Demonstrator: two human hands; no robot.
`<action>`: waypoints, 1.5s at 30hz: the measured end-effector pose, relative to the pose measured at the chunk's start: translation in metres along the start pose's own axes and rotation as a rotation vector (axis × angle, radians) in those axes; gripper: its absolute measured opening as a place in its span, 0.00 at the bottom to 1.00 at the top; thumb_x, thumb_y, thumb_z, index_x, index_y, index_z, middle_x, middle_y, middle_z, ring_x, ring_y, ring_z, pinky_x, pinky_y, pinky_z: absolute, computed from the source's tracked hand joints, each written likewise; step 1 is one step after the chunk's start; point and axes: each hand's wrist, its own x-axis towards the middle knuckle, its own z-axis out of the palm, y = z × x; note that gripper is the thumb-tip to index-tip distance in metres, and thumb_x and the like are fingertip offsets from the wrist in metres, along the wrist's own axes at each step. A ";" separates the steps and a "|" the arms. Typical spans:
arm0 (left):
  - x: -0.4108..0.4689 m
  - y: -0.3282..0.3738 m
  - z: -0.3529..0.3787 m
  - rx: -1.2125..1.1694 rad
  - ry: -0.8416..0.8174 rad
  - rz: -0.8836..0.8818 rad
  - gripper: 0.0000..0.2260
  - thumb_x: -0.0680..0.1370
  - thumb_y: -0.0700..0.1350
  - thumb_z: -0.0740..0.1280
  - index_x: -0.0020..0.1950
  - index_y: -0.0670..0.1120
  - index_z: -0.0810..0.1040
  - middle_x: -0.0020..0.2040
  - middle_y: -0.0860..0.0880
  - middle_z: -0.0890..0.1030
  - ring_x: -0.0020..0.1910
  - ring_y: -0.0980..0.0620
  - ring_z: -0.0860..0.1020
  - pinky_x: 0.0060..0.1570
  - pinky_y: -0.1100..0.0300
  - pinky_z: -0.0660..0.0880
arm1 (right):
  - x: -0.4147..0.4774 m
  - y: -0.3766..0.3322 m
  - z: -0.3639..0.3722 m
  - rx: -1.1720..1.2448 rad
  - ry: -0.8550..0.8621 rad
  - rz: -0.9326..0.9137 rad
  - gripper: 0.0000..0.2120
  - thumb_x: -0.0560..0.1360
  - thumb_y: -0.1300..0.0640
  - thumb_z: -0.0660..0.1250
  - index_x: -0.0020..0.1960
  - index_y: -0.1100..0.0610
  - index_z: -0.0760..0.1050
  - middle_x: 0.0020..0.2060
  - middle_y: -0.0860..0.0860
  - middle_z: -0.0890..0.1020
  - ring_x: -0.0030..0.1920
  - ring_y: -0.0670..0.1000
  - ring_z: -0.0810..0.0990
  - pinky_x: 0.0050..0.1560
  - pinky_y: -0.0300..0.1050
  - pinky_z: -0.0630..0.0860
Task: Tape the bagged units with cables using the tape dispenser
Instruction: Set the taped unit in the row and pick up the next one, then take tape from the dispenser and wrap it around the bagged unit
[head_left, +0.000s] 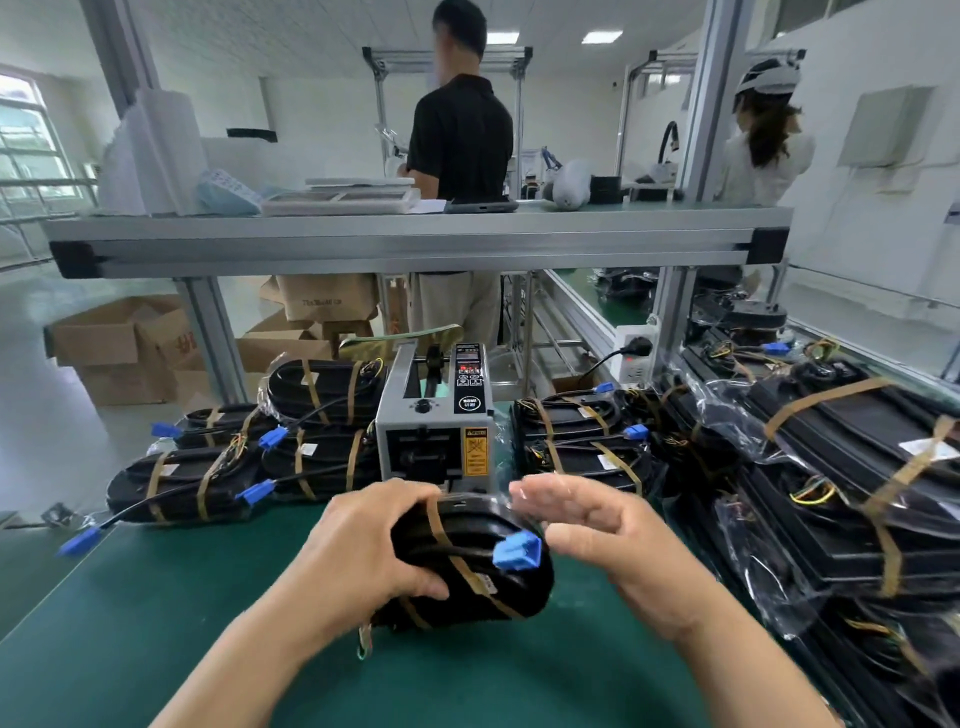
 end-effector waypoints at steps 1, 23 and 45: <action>0.002 0.003 -0.001 0.077 -0.011 0.031 0.33 0.53 0.58 0.79 0.58 0.63 0.77 0.49 0.64 0.79 0.53 0.63 0.75 0.55 0.63 0.70 | 0.004 -0.005 -0.003 -0.091 -0.035 0.028 0.30 0.64 0.49 0.76 0.65 0.53 0.78 0.61 0.46 0.83 0.65 0.45 0.79 0.66 0.39 0.75; 0.009 0.018 0.015 0.335 -0.164 0.094 0.39 0.60 0.65 0.76 0.70 0.64 0.70 0.64 0.70 0.67 0.72 0.66 0.56 0.76 0.57 0.45 | -0.007 0.038 0.036 -0.200 0.292 0.064 0.20 0.85 0.52 0.54 0.49 0.35 0.82 0.46 0.42 0.87 0.49 0.42 0.84 0.49 0.35 0.78; 0.116 -0.013 0.036 -1.177 0.328 -1.016 0.13 0.81 0.38 0.65 0.36 0.40 0.73 0.30 0.47 0.74 0.31 0.55 0.68 0.39 0.63 0.69 | -0.014 0.042 0.051 -0.259 0.659 0.031 0.18 0.85 0.54 0.54 0.46 0.45 0.81 0.41 0.35 0.83 0.42 0.39 0.81 0.39 0.33 0.74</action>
